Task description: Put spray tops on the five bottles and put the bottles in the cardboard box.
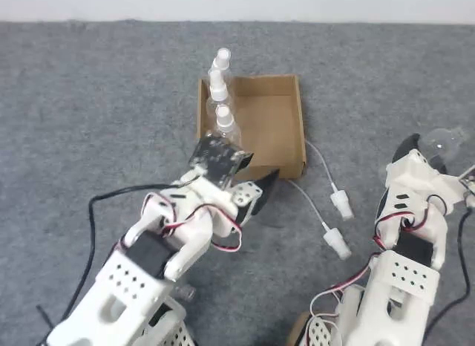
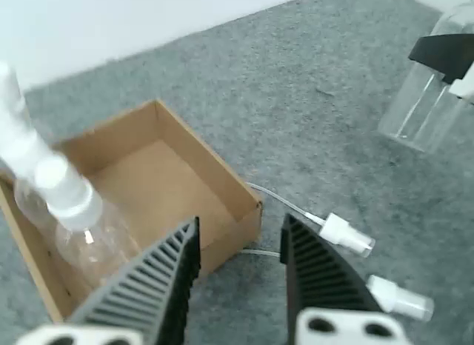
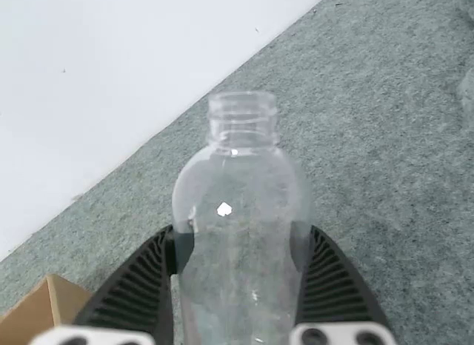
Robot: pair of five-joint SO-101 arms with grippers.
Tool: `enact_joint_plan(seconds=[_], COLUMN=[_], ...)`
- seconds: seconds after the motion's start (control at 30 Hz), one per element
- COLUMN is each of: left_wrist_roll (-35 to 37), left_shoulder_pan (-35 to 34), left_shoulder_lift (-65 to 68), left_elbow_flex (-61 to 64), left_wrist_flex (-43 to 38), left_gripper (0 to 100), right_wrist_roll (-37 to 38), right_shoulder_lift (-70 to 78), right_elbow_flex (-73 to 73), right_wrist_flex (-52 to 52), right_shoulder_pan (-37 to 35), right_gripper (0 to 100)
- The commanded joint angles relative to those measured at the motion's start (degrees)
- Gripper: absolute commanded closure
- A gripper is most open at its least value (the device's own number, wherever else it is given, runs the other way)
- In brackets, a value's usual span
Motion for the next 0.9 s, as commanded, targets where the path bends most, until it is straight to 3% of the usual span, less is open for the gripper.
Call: enact_joint_plan(seconds=[0.0,0.27,0.57,0.77,0.87], left_wrist_roll=[-4.92,-6.86,-11.69,-14.59,-15.38], left_shoulder_pan=[2.55,8.79,15.03,18.11,18.81], left_shoulder_lift=[9.14,23.91,34.20,37.71,39.12], left_elbow_flex=[-9.45,-23.25,-28.79,-30.20,-30.29], left_wrist_flex=[2.73,8.62,10.64,12.75,12.40], left_gripper=[83,83,83,83,83], right_wrist_roll=[-0.26,-0.26,-0.35,0.35,5.54], right_shoulder_lift=[-2.51,-2.51,-2.51,-2.59,-2.15], right_elbow_flex=[-0.70,-0.97,-0.79,-2.02,-2.02], right_wrist_flex=[-1.36,-1.45,-3.56,-8.22,-8.57], right_shoulder_pan=[0.48,1.98,2.95,11.21,14.37], right_gripper=[93.3,93.3,93.3,93.2,93.2])
